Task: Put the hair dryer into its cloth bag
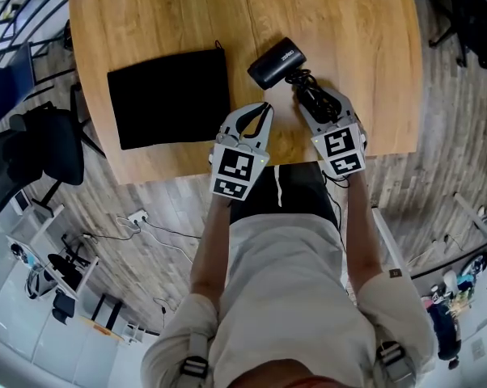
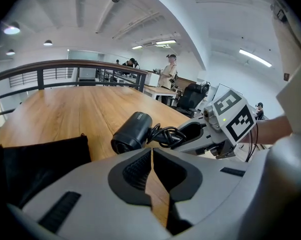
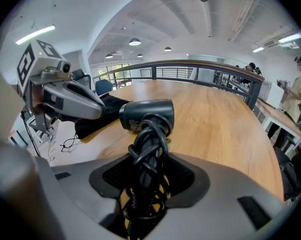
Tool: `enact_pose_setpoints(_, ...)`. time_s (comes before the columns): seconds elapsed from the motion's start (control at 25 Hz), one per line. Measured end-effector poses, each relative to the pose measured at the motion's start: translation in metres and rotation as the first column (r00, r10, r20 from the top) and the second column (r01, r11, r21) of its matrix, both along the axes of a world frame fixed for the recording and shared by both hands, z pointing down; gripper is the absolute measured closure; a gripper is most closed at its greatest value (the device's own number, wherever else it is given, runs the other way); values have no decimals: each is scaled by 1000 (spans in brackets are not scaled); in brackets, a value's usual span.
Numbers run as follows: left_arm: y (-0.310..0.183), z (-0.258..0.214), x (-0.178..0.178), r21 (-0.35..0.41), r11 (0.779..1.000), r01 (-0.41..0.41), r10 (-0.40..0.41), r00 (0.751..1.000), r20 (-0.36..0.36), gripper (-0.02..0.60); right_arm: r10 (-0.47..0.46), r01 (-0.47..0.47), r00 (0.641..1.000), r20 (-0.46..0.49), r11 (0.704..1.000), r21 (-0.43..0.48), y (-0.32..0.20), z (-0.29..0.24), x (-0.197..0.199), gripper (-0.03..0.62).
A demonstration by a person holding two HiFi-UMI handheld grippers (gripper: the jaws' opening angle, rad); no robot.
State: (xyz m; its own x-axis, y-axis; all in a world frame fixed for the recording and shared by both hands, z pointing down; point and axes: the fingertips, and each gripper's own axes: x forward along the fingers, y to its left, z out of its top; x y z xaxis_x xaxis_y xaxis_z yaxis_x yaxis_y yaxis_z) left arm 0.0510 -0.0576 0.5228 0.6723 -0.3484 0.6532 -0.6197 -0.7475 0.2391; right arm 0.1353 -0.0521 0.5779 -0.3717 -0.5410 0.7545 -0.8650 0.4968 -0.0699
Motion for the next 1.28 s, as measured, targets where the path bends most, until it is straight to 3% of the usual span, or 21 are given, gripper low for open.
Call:
enact_pose_setpoints(0.32, -8, 17, -42, 23, 994, 104, -105, 990, 91, 555, -43, 43, 999, 13, 999, 15, -2, -4, -13, 382)
enact_pose_setpoints(0.44, -12, 23, -61, 34, 989, 144, -147, 981, 128, 495, -62, 61, 998, 18, 998, 21, -4, -7, -21, 382)
enact_pose_setpoints(0.72, -20, 40, -95, 67, 973, 219, -228, 951, 210, 491, -86, 85, 996, 29, 996, 33, -7, -10, -37, 382)
enact_pose_setpoints(1.28, -18, 74, -102, 42, 973, 227, -230, 932, 281, 509, -106, 105, 994, 26, 994, 33, -4, -14, -41, 382)
